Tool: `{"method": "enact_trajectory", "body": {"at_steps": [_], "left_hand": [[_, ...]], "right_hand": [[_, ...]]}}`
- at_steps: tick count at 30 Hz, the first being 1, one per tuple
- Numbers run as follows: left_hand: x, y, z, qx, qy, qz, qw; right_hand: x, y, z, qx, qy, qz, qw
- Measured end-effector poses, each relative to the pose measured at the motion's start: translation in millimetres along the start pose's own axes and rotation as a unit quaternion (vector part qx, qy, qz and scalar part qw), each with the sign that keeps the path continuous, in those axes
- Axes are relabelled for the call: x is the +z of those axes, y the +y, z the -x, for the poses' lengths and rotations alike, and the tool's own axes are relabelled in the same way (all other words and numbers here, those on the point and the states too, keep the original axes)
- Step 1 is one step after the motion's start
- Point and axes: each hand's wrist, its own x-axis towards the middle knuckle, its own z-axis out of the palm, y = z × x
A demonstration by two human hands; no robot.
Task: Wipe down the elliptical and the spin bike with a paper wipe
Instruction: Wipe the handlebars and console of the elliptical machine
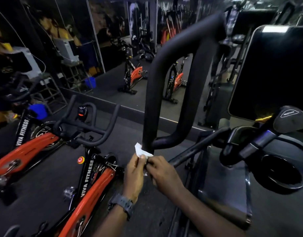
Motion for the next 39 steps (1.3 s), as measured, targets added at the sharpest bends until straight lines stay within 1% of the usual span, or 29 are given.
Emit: {"method": "enact_trajectory", "body": {"at_steps": [2, 3, 4, 6, 7, 8, 9, 11, 13, 14, 16, 17, 19, 21, 23, 26, 27, 28, 29, 30, 31, 32, 33, 35, 36, 37, 39], "left_hand": [[3.8, -8.5, 4.7, 0.009, 0.023, -0.030, 0.999], [6.5, -12.7, 7.2, 0.006, 0.033, -0.037, 0.999], [9.0, -15.2, 9.7, 0.001, 0.040, -0.039, 0.998], [12.5, -17.5, 11.5, 0.000, 0.057, -0.049, 0.997], [12.9, -17.2, 10.8, 0.003, 0.065, -0.058, 0.996], [13.6, -17.2, 10.4, 0.005, 0.075, -0.064, 0.995], [13.9, -17.9, 9.7, 0.007, 0.088, -0.066, 0.994], [12.3, -25.5, 7.0, -0.001, 0.113, -0.068, 0.991], [11.2, -41.1, 7.2, -0.038, 0.132, -0.087, 0.987], [10.6, -52.3, 8.2, -0.068, 0.136, -0.090, 0.984], [15.3, -69.5, 12.1, -0.141, 0.116, -0.075, 0.980], [19.2, -74.1, 14.9, -0.169, 0.089, -0.065, 0.979], [30.0, -73.4, 18.4, -0.195, 0.053, -0.036, 0.979], [33.7, -77.4, 16.4, -0.177, 0.063, -0.037, 0.981], [29.2, -77.5, 15.7, -0.137, 0.089, -0.051, 0.985], [22.7, -69.6, 13.6, -0.111, 0.118, -0.039, 0.986], [22.0, -66.9, 13.3, -0.109, 0.112, -0.033, 0.987], [23.8, -63.0, 12.9, -0.108, 0.100, -0.024, 0.989], [25.3, -59.6, 13.5, -0.108, 0.087, -0.012, 0.990], [25.9, -57.9, 13.7, -0.114, 0.076, 0.000, 0.991], [26.0, -57.3, 14.1, -0.119, 0.067, 0.008, 0.991], [25.3, -56.9, 14.5, -0.126, 0.061, 0.008, 0.990], [25.1, -58.8, 13.9, -0.131, 0.055, 0.006, 0.990], [26.4, -63.9, 11.7, -0.143, 0.048, 0.010, 0.989], [28.6, -65.9, 10.6, -0.150, 0.049, 0.016, 0.987], [31.7, -67.9, 9.9, -0.157, 0.050, 0.029, 0.986], [42.3, -70.3, 8.9, -0.179, 0.051, 0.089, 0.979]], "right_hand": [[3.0, 3.6, 6.1, 0.051, 0.018, -0.095, 0.994], [2.4, 1.4, 7.4, 0.093, 0.048, -0.153, 0.983], [2.1, -2.1, 6.4, 0.150, 0.094, -0.212, 0.961], [-1.6, -11.5, -2.8, 0.276, 0.185, -0.292, 0.897], [-1.6, -14.9, -8.5, 0.313, 0.201, -0.311, 0.874], [1.0, -17.3, -11.1, 0.323, 0.195, -0.323, 0.868], [7.6, -18.7, -8.6, 0.315, 0.169, -0.329, 0.874], [22.7, -18.9, 6.1, 0.280, 0.091, -0.303, 0.907], [39.9, -8.1, 27.1, 0.221, 0.026, -0.208, 0.952], [46.0, 2.9, 34.0, 0.186, 0.003, -0.160, 0.969], [51.5, 27.6, 38.9, 0.142, -0.014, -0.077, 0.987], [52.1, 39.0, 40.8, 0.138, -0.015, -0.050, 0.989], [46.9, 53.7, 45.3, 0.173, -0.017, -0.031, 0.984], [44.1, 52.1, 44.2, 0.224, -0.026, -0.027, 0.974], [39.8, 33.4, 29.7, 0.245, -0.025, -0.097, 0.964], [32.8, 5.6, 12.3, 0.273, -0.020, -0.244, 0.930], [31.9, 3.5, 16.5, 0.256, -0.028, -0.245, 0.935], [32.3, 9.2, 25.7, 0.221, -0.040, -0.202, 0.953], [34.5, 23.2, 38.7, 0.169, -0.048, -0.131, 0.976], [35.8, 45.1, 50.5, 0.119, -0.063, -0.057, 0.989], [36.0, 72.0, 59.5, 0.088, -0.074, 0.006, 0.993], [31.8, 98.8, 64.3, 0.087, -0.082, 0.052, 0.991], [29.1, 123.8, 66.8, 0.107, -0.079, 0.076, 0.988], [21.3, 145.5, 61.3, 0.172, -0.062, 0.089, 0.979], [24.7, 137.9, 57.1, 0.182, -0.050, 0.094, 0.977], [36.0, 121.6, 55.2, 0.164, -0.043, 0.088, 0.982], [54.8, 70.6, 58.4, 0.108, -0.093, 0.041, 0.989]]}}
